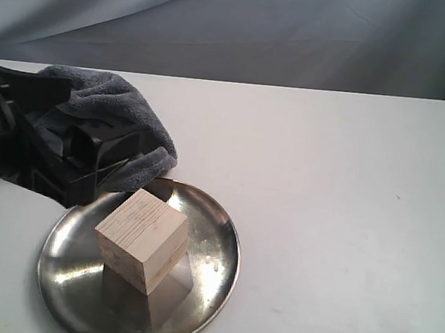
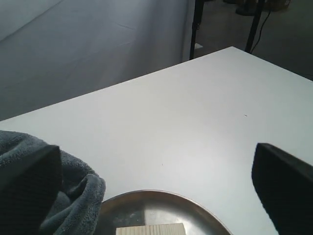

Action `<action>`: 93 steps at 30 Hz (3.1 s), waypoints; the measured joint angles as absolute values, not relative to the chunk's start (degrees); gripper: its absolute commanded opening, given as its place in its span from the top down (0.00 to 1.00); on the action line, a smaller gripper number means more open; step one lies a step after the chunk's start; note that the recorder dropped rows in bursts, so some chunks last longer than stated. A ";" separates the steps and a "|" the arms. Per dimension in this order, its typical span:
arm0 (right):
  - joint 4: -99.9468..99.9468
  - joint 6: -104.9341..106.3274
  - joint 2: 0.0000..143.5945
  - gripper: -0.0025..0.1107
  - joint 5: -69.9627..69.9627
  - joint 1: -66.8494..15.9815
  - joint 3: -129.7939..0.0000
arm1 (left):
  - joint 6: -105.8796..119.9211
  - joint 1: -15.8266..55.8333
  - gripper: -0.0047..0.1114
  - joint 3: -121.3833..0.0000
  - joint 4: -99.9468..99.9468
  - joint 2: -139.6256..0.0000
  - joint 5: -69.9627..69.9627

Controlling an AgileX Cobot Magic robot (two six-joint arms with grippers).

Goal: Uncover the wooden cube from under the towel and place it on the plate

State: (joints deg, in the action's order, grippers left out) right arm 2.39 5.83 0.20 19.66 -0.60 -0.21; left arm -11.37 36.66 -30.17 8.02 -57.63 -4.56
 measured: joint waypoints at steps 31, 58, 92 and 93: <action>2.39 5.83 0.20 0.98 19.66 -0.60 -0.21 | -12.83 36.66 0.96 -30.17 9.62 -43.72 5.01; 2.39 5.83 0.20 0.98 19.66 -0.60 -0.21 | -9.93 19.64 0.96 -11.26 10.27 -0.40 10.72; 2.39 5.83 0.20 0.98 19.66 -0.60 -0.21 | -8.94 10.55 0.96 -0.20 7.40 -0.19 19.01; 2.39 5.83 0.20 0.98 19.66 -0.60 -0.21 | -8.21 10.55 0.96 -0.20 6.51 -0.19 18.76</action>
